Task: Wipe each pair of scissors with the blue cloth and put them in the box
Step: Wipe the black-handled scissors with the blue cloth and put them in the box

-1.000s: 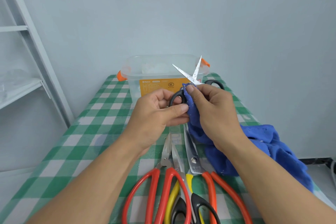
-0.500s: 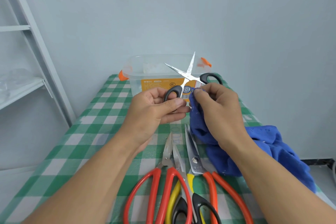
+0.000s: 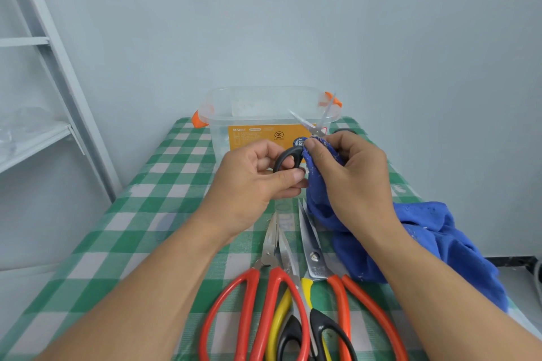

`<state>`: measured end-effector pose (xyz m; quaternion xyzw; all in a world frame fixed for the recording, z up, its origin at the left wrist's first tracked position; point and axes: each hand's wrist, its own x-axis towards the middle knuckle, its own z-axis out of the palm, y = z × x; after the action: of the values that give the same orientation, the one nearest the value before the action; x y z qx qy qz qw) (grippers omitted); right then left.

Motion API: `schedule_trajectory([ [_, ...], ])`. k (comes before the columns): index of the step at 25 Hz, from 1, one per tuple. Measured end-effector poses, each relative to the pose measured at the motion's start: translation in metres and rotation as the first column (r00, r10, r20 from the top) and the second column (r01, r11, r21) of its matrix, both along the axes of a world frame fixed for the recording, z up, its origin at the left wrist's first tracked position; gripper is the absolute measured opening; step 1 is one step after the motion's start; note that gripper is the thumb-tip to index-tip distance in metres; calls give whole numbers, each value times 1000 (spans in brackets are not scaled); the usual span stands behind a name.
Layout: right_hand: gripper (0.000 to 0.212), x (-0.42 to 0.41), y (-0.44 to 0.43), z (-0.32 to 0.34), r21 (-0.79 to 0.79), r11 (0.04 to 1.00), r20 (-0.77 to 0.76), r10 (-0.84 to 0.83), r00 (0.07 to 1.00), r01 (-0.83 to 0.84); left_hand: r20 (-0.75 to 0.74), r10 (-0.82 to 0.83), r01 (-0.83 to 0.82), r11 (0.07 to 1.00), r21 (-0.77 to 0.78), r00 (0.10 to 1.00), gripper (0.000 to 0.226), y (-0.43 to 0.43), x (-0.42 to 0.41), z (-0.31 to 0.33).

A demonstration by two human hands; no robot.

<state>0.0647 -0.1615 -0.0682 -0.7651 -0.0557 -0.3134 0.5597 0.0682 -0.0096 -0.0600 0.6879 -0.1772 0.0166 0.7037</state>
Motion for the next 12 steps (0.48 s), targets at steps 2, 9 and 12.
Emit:
schedule_trajectory([
  [2, 18, 0, 1, -1, -22, 1000, -17, -5, 1000, 5, 16, 20, -20, 999, 28, 1000, 16, 2, 0, -1],
  [9, 16, 0, 0, 0, -38, 999, -25, 10, 1000, -11, -77, -24, 20, 998, -51, 997, 14, 2, 0, -1],
  [12, 18, 1, -3, -2, -72, 996, 11, -42, 999, 43, -104, -48, 41, 997, -68, 993, 12, 1, -3, 1],
])
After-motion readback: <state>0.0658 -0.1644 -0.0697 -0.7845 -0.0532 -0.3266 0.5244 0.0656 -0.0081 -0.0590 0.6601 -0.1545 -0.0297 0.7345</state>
